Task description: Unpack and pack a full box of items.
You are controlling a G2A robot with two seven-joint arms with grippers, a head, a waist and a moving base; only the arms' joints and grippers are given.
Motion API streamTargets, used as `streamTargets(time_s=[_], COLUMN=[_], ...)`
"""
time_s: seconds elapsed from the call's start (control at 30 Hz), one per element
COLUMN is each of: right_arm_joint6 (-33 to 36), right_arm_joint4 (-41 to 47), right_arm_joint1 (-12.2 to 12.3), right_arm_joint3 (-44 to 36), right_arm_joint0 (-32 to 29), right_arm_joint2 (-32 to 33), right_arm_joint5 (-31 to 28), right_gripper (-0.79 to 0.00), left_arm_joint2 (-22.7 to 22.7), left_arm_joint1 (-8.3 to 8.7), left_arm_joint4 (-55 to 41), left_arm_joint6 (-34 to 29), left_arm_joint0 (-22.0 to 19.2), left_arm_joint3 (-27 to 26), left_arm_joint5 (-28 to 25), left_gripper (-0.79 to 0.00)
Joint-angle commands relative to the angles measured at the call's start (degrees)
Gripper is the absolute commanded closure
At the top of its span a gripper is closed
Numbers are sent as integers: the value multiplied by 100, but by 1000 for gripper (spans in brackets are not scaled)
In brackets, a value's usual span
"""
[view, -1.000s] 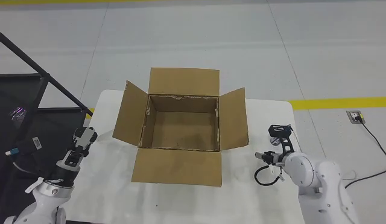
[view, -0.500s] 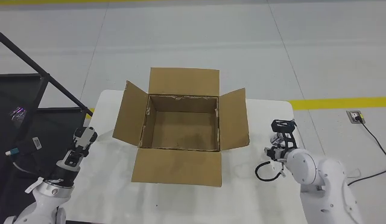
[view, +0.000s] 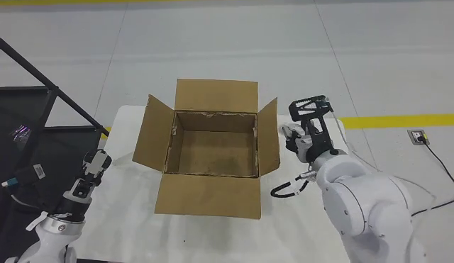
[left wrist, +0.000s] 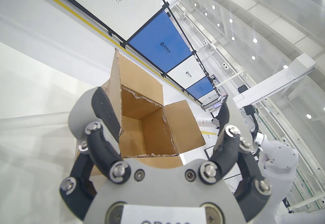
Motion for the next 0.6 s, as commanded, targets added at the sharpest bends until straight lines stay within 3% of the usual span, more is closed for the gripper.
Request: streamTargets(time_s=[0.0,0.13,0.3,0.57], right_arm_joint6=[-106,-399,-520,-864], right_arm_joint4=[-125,-123,725,2134], right_arm_joint1=[-81,-263,-523,-1030], right_arm_joint3=[329,1097,2127,4409], right_arm_joint0=[436,1208,1942,2739], right_arm_joint2=[-505,-1175,-1760,-2758], right_arm_joint5=[55,220,145,-324], right_gripper=[0,0,0,0], left_arm_joint2=[-57,-182,-331,-400], left_arm_joint1=[5,13,25,41], left_arm_joint4=[-44,-151,-258,-348], left_arm_joint6=[42,132,199,214], left_arm_joint0=[59,167,264,283], left_arm_joint3=[16,52,91,142], left_arm_joint5=[-24,-54,-70,-67], left_gripper=[-785,-785,-785,-785])
